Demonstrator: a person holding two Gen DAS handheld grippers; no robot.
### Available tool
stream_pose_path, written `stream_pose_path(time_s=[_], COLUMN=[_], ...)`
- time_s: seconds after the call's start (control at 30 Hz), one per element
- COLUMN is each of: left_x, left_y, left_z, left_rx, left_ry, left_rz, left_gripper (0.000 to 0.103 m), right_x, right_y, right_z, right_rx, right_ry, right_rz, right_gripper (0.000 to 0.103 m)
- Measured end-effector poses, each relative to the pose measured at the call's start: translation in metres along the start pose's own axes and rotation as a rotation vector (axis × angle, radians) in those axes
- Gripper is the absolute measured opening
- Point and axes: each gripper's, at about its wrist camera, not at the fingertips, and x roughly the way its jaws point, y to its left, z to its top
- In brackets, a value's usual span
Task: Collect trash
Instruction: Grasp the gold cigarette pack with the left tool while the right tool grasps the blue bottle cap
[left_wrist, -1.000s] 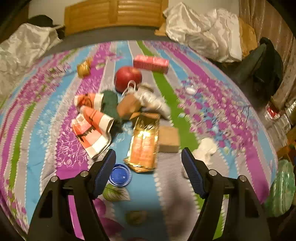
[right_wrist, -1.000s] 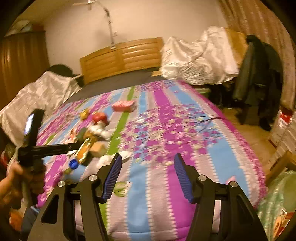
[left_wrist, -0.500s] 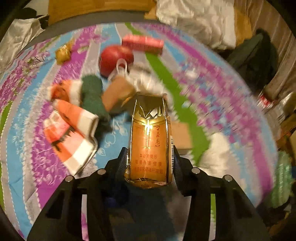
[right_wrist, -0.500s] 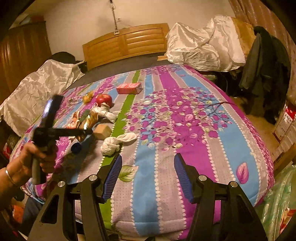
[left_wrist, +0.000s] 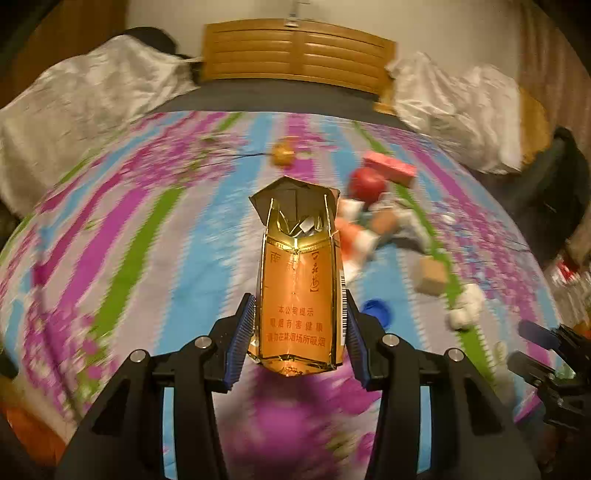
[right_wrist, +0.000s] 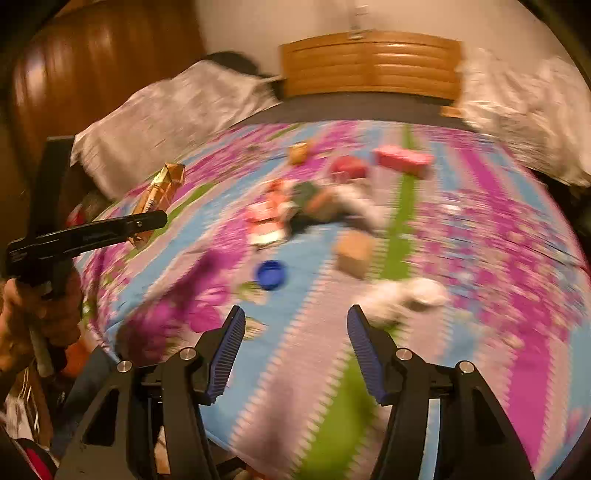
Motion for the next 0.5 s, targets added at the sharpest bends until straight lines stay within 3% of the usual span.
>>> stream_pose_path(time_s=[0.17, 0.37, 0.5], left_x=[-0.017, -0.026, -0.024], left_y=[0.034, 0.047, 0.053], left_z=[-0.017, -0.029, -0.032], left_rx=[-0.110, -0.118, -0.140], left_ry=[0.000, -0.021, -0.020], left_rz=[0.025, 0.037, 0.028], left_gripper=[0.044, 0.044, 0.044], right_x=[0.066, 0.139, 0.165], right_y=[0.038, 0.044, 0.035], right_z=[0.018, 0.031, 0.029], right_rx=[-0.088, -0.081, -0.071], right_ry=[0.075, 0.159, 0.190], right_rz=[0.045, -0.035, -0.075], right_gripper=[0.060, 0.059, 0.042])
